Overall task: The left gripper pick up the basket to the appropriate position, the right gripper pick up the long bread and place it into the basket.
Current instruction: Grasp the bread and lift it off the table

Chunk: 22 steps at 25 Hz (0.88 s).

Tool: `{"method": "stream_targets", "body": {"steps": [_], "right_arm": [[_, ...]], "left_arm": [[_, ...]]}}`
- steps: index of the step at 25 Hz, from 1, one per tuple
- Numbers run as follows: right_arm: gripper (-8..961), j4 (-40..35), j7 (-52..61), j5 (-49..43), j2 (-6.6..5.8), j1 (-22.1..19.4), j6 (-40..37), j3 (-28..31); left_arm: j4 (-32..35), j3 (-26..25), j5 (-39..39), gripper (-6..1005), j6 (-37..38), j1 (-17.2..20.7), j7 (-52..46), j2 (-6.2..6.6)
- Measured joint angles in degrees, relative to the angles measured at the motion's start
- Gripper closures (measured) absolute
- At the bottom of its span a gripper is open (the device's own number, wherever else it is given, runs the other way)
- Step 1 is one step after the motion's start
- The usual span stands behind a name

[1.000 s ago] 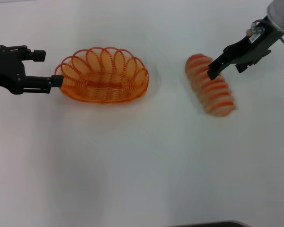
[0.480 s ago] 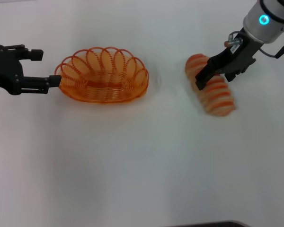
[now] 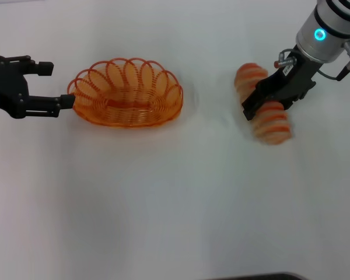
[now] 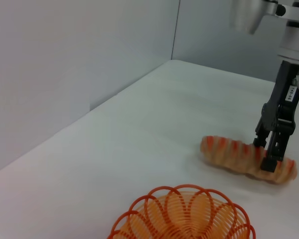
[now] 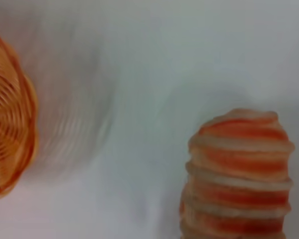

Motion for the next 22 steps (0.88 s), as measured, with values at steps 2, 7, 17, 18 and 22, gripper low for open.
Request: {"method": "stream_targets", "body": {"steps": [2,7,17,18,22], "right_arm": [[63,0.2,0.1,-0.4,0.03,0.1,0.0,-0.2],[79,0.1,0.3,-0.6,0.15,0.2,0.3,-1.5],[262,-0.4,-0.2,-0.6,0.16,0.4,1.7,-2.9],[287,-0.4,-0.3,-0.6,0.17,0.4,1.8,-2.9],[342,-2.3,-0.8,-0.6,0.11,-0.2,2.1,-3.0]], "left_arm": [[0.0,0.1,0.0,145,-0.1,0.0,0.0,-0.04],[0.0,0.1,0.0,145,-0.2,0.0,0.0,-0.10],[-0.2,-0.2,0.0,145,-0.4,-0.1,-0.2,-0.18],[-0.3,-0.2,0.0,145,-0.4,-0.2,-0.3,-0.17],[-0.5,-0.2,0.0,145,-1.4,-0.5,-0.3,-0.16]]}}
